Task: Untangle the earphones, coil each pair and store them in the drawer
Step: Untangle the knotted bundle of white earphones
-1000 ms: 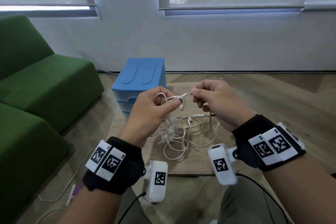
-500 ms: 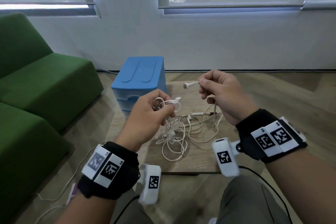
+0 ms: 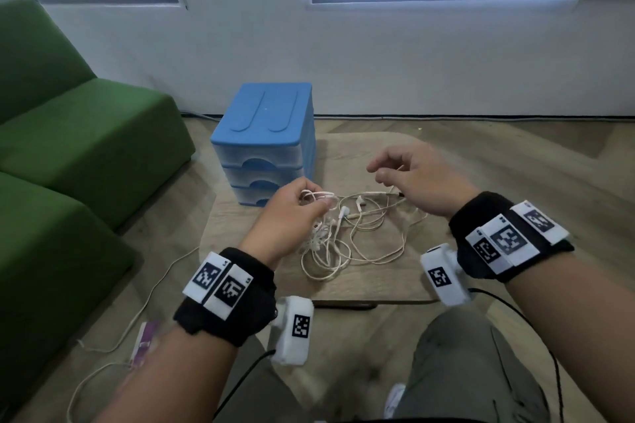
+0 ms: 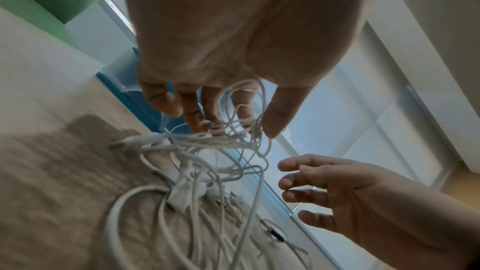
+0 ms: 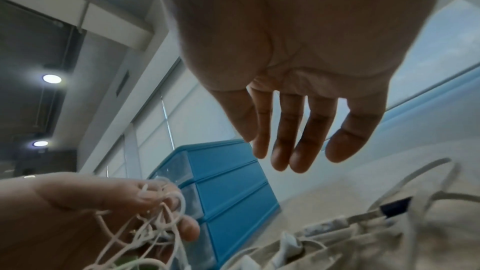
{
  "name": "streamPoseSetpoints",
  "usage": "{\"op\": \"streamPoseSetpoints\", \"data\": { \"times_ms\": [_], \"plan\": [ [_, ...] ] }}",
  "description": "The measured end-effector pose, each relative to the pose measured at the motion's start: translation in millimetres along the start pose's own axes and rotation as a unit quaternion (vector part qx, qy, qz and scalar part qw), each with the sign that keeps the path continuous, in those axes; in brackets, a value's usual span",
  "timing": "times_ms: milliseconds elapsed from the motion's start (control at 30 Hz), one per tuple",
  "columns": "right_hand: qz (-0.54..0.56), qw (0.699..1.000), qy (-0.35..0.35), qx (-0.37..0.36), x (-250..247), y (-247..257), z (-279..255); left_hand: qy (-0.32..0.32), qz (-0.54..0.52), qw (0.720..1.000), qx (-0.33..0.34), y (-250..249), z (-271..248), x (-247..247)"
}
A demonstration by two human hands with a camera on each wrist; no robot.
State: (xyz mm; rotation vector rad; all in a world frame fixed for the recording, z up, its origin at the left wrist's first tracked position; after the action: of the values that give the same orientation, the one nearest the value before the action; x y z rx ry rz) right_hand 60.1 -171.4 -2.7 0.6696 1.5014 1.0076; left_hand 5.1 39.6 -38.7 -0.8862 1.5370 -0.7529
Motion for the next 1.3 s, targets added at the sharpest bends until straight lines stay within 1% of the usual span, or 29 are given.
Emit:
{"op": "streamPoseSetpoints", "data": {
  "times_ms": [100,167,200,267,333,433,533,667,800,867,1033,1133,1200,1300],
  "plan": [
    [-0.094,0.993,0.068,0.000,3,-4,-8,0.053,0.043,0.997,-0.021,9,3,11],
    [-0.168,0.976,0.135,0.013,11,-10,-13,0.081,0.081,0.993,-0.025,9,3,15],
    [-0.197,0.966,0.168,0.027,15,-15,-14,0.091,0.115,0.989,-0.020,8,3,15],
    [-0.249,0.943,0.214,0.047,23,-23,-17,0.107,0.202,0.973,-0.004,6,4,16],
    [-0.294,0.928,0.224,0.051,26,-27,-18,0.122,0.275,0.953,0.015,4,4,18],
    [-0.340,0.915,0.210,0.049,29,-28,-17,0.136,0.337,0.931,0.032,4,3,22],
    [-0.349,0.918,0.185,0.034,33,-28,-12,0.134,0.354,0.925,0.034,7,7,22],
    [-0.320,0.933,0.164,0.026,39,-34,3,0.112,0.332,0.936,0.027,3,11,21],
    [-0.346,0.926,0.145,0.029,41,-43,21,0.108,0.320,0.941,0.021,-6,18,26],
    [-0.328,0.935,0.133,0.020,35,-42,32,0.112,0.317,0.942,0.016,-5,20,29],
    [-0.262,0.962,0.064,-0.034,5,-17,61,0.122,0.296,0.947,-0.002,0,20,25],
    [-0.209,0.977,0.031,-0.038,-4,-9,81,0.122,0.303,0.945,0.001,1,22,25],
    [-0.191,0.980,0.004,-0.057,-6,-2,94,0.124,0.311,0.942,0.005,2,22,27],
    [-0.216,0.973,-0.018,-0.084,-5,8,112,0.129,0.305,0.944,0.003,3,22,27]
  ]
}}
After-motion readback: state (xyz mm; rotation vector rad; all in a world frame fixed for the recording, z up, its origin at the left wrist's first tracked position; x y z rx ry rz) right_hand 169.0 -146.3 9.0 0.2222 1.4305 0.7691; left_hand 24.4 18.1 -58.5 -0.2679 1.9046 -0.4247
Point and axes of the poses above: each hand's wrist, its own z-axis towards the middle knuckle, its own x-axis out of the palm, y = z × x, the point moved 5 cm from there along z, towards the middle knuckle, and after that the axes turned 11 degrees about z, right-handed, at the moved point
